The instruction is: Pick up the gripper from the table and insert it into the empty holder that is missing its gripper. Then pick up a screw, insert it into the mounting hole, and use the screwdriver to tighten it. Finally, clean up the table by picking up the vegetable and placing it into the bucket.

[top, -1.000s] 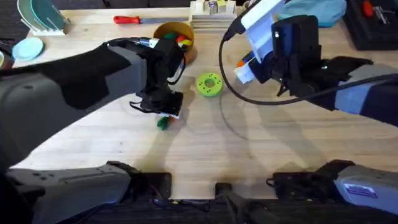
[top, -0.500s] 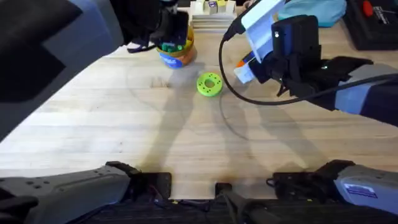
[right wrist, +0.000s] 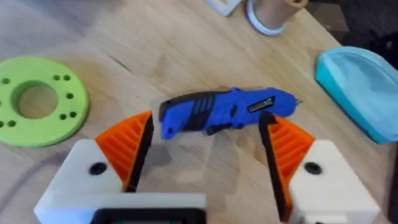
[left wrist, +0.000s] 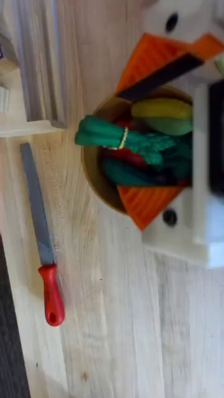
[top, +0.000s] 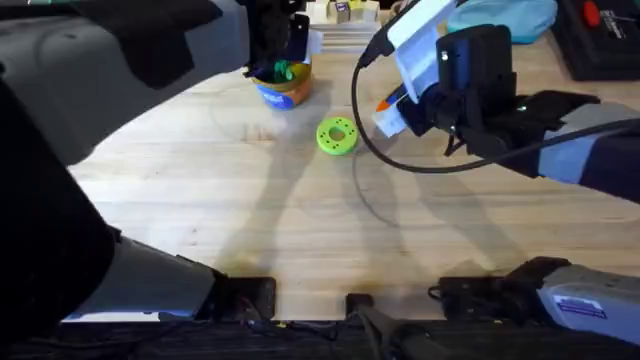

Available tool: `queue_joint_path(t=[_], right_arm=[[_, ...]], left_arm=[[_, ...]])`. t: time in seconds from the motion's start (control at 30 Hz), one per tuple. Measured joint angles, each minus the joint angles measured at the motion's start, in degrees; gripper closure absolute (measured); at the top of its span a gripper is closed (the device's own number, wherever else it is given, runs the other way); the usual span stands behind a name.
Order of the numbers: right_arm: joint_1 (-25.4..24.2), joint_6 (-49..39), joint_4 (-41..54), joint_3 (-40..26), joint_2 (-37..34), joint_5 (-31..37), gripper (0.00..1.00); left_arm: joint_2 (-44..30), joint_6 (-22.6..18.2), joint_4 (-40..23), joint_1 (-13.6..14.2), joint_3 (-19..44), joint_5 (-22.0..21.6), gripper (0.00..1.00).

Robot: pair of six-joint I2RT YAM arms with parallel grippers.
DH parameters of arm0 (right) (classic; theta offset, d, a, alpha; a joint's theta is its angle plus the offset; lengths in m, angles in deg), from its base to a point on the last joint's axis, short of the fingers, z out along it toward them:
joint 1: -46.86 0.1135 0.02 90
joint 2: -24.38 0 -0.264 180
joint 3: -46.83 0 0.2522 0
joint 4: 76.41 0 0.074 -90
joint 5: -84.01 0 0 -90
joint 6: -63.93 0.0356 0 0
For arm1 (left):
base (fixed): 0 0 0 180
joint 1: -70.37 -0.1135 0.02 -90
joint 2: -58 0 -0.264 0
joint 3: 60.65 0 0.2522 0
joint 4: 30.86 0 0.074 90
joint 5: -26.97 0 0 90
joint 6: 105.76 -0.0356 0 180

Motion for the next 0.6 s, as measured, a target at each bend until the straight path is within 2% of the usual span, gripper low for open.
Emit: queue_joint_path(t=[0.03, 0.07, 0.23, 0.33, 0.6], right_arm=[[0.0, 0.0, 0.5, 0.0, 0.0, -1.0, 0.01], [0.0, 0.0, 1.0, 0.0, 0.0, -1.8, 0.01], [0.0, 1.2, 1.9, 0.0, 0.0, -4.0, 0.01], [0.0, 2.9, 6.6, -0.5, 1.6, -4.5, 0.01], [0.0, 9.1, 26.0, -10.1, 14.0, -5.2, 0.01]], left_arm=[[0.0, 0.1, 0.2, 0.0, 0.0, -0.1, 0.069], [0.0, 0.0, 0.5, 0.0, 0.0, -0.3, 0.024], [2.0, 0.0, -2.2, 0.0, 0.0, -3.2, 0.008], [5.6, 0.0, -6.3, 0.0, 0.0, -5.9, 0.008], [24.5, 0.0, -23.8, 0.0, 0.0, -9.3, 0.007]])
